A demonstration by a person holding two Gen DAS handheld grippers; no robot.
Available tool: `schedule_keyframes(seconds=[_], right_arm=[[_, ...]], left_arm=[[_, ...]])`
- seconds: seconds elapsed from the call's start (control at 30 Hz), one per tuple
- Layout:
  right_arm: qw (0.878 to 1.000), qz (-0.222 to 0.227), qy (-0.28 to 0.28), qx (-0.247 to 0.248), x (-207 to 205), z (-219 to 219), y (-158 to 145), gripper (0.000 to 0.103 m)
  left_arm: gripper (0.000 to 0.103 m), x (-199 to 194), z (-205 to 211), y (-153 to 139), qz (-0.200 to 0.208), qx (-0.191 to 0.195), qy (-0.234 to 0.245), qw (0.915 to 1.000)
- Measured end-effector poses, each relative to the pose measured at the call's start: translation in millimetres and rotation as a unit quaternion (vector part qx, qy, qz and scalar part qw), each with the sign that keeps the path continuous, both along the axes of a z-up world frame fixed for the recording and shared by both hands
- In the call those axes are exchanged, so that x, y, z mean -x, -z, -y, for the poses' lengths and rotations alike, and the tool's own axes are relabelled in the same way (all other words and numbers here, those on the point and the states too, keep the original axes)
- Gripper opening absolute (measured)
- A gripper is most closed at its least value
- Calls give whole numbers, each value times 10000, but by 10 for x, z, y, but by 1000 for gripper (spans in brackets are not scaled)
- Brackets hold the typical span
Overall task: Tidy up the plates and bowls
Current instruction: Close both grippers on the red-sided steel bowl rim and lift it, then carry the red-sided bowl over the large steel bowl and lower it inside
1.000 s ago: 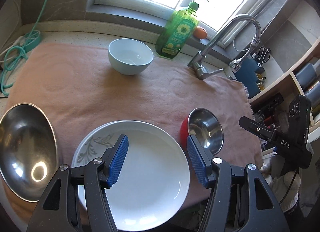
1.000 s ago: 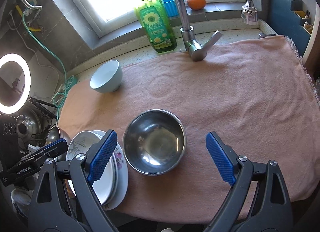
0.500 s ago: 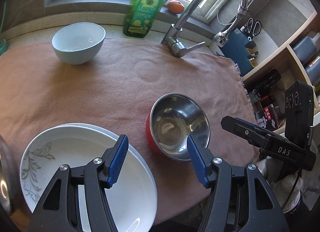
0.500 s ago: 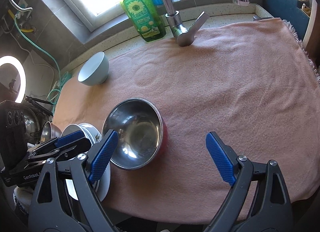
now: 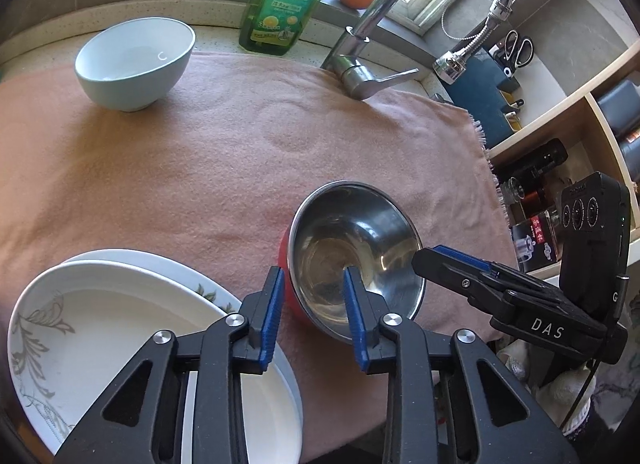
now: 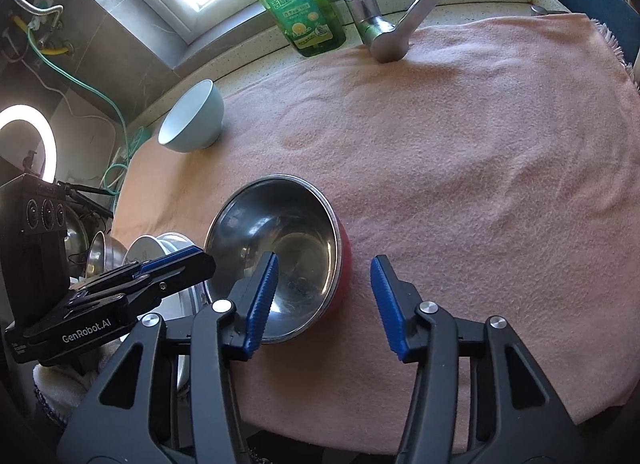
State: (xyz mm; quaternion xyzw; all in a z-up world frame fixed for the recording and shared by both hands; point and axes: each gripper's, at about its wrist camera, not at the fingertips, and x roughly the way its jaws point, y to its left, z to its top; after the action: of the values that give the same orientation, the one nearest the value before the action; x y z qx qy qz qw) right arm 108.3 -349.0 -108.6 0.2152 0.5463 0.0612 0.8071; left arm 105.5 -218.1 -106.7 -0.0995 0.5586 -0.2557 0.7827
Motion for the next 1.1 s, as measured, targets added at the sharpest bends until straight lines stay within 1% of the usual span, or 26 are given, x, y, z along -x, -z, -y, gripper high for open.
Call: schedule_keyframes(seconds=[0.07, 0.13, 0.17, 0.3, 0.4, 0.73, 0.87, 1.1], right_arm=[[10000, -50, 14, -34, -20, 12, 38, 37], [9999, -103, 35, -85, -30, 27, 72, 30], [9998, -131, 33, -110, -40, 32, 90, 24], [9998, -174, 40, -52, -52, 32, 125, 16], [9998, -172, 71, -32, -59, 48, 129, 12], [9998, -139, 132, 56, -67, 53, 99, 12], [9999, -68, 136, 59, -60, 43, 22, 12], [9999, 138, 83, 43, -69, -50, -191, 12]], left_arm=[[22, -5, 11, 8, -7, -3, 2, 10000], [22, -19, 17, 24, -21, -39, -11, 10000], [21, -26, 17, 36, -42, -35, -15, 10000], [18, -47, 1, 71, -80, -28, -50, 10000], [14, -60, -15, 89, -87, -33, -92, 9999], [14, -50, -13, 67, -14, 2, -56, 10000], [14, -31, -34, 23, 25, 57, -67, 10000], [14, 18, -115, -172, 239, 131, -124, 9996]])
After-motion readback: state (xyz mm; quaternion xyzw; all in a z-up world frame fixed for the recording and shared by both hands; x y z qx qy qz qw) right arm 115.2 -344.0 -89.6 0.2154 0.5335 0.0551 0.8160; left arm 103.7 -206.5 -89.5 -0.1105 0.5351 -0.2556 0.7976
